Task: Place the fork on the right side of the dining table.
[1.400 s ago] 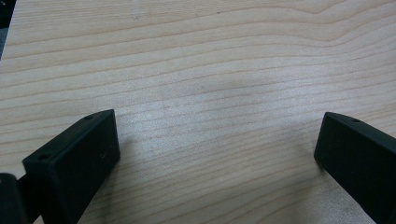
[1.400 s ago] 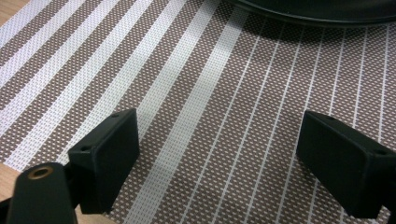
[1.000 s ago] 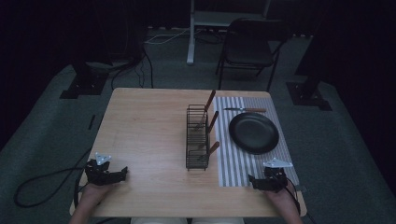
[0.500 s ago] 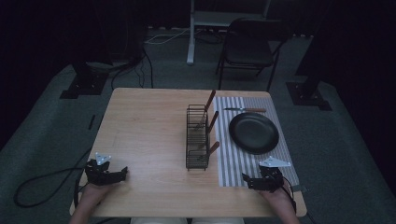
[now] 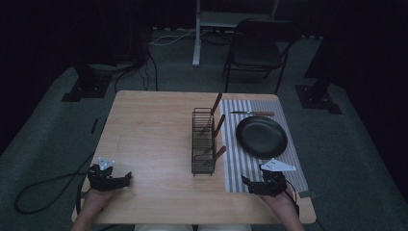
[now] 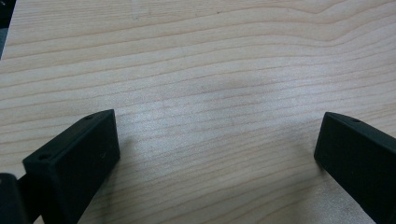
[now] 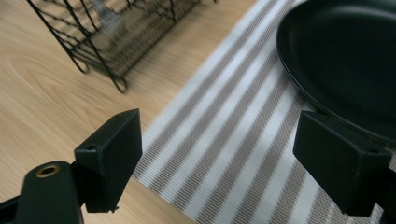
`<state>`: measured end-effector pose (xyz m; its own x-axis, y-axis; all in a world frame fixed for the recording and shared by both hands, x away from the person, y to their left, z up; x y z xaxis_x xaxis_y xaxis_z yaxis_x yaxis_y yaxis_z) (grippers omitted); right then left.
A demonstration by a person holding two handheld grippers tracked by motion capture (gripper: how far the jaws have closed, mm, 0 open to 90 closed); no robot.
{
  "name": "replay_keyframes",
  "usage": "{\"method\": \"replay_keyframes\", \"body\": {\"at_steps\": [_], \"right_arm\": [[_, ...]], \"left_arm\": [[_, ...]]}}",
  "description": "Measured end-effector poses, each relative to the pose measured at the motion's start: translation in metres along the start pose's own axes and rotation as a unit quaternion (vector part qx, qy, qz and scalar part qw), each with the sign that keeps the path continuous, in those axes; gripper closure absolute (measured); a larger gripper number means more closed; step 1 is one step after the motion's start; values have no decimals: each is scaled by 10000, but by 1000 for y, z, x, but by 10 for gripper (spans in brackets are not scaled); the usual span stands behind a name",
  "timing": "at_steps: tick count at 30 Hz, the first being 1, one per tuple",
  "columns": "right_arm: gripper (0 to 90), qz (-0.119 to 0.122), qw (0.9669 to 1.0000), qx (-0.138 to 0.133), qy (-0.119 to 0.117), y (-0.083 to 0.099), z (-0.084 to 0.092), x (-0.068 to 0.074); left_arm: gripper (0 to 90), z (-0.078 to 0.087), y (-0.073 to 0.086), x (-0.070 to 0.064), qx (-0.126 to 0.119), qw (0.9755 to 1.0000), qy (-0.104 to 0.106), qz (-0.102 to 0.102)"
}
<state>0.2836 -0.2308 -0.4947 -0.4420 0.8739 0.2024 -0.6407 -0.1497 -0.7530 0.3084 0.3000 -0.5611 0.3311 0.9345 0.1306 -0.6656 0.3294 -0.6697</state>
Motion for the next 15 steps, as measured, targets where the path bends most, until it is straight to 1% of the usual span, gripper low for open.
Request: {"method": "replay_keyframes", "body": {"at_steps": [3,5,15], "right_arm": [[154,119,9999,-13,-14,-3,0,8],[175,128,9999,-62,-76,-5,2,12],[175,337,9985,-315,-293,-20,10,40]], "left_arm": [[0,0,0,0,0,10000,0,2],[0,0,0,0,0,10000,0,1],[0,0,0,0,0,10000,0,1]]}}
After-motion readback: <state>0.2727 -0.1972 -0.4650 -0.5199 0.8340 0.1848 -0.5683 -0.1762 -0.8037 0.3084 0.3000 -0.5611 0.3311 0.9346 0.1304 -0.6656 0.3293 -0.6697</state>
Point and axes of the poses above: each handheld gripper's, and its own axes: z roughly backward along the jaws, y roughly out of its underside, x roughly to its left, the point moved 2 cm from there along -z, roughly forward along the jaws, and after that the axes turned 10 degrees about -z, right-handed, at the moved point
